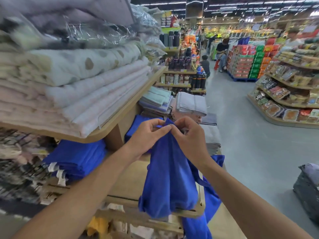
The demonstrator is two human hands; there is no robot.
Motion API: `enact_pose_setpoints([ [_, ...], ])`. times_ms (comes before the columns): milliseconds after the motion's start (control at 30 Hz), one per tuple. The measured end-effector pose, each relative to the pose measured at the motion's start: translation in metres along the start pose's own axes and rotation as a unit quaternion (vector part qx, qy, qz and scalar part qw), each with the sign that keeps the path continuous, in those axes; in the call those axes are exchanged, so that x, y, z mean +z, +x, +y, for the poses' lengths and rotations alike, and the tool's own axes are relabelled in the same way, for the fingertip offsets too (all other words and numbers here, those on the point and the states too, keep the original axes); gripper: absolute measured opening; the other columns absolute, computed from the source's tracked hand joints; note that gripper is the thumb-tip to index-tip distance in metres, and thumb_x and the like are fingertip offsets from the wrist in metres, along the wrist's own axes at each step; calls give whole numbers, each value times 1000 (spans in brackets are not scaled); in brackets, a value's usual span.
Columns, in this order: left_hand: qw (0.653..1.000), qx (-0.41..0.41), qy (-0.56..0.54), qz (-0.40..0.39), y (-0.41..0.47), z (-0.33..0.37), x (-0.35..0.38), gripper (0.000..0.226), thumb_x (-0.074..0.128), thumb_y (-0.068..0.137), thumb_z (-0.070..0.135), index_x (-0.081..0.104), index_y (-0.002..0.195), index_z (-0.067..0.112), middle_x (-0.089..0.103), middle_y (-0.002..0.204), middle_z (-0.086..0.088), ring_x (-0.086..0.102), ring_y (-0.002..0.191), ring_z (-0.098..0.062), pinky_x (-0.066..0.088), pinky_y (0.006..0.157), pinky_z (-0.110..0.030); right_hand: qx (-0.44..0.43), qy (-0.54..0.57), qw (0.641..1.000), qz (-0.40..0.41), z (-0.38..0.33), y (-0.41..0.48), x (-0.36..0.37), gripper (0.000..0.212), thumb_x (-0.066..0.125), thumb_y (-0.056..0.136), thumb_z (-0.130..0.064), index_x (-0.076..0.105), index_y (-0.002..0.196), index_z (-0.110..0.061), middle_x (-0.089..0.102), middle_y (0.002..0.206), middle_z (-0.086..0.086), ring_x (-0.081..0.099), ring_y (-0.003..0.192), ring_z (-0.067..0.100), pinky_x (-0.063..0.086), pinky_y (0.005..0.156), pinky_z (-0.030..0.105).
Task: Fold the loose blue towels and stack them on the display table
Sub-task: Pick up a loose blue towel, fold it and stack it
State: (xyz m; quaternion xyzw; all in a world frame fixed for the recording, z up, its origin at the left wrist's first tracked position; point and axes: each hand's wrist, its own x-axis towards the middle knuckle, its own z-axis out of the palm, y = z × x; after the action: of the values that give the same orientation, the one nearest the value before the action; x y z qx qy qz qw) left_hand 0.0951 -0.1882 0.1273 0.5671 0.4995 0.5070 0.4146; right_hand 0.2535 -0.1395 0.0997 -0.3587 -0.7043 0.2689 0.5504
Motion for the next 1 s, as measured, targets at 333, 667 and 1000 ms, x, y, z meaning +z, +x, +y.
enact_pose_setpoints([
  [333,996,70,62,9,-7,70,10,15,62,101,24,73,106,15,78,99,-10,74,89,-23,60,79,-35,42,143,961,-232,-47,37,-69,27,68,88,-43,59,67,-29,51,62,-8,45,59,9,34,54,21],
  [667,982,144,100,72,-10,140,-4,12,62,102,25,72,104,18,79,88,-7,72,75,-16,55,62,-23,-4,2,954,-301,-61,50,-110,6,72,88,-10,69,82,-9,66,75,3,63,68,14,49,63,33],
  [1000,972,180,89,126,-20,175,-35,12,63,101,24,73,95,24,77,81,2,67,64,-6,48,52,-15,-1,-93,947,-307,-71,48,-151,12,64,81,-27,74,80,-22,67,74,3,56,62,12,43,57,27],
])
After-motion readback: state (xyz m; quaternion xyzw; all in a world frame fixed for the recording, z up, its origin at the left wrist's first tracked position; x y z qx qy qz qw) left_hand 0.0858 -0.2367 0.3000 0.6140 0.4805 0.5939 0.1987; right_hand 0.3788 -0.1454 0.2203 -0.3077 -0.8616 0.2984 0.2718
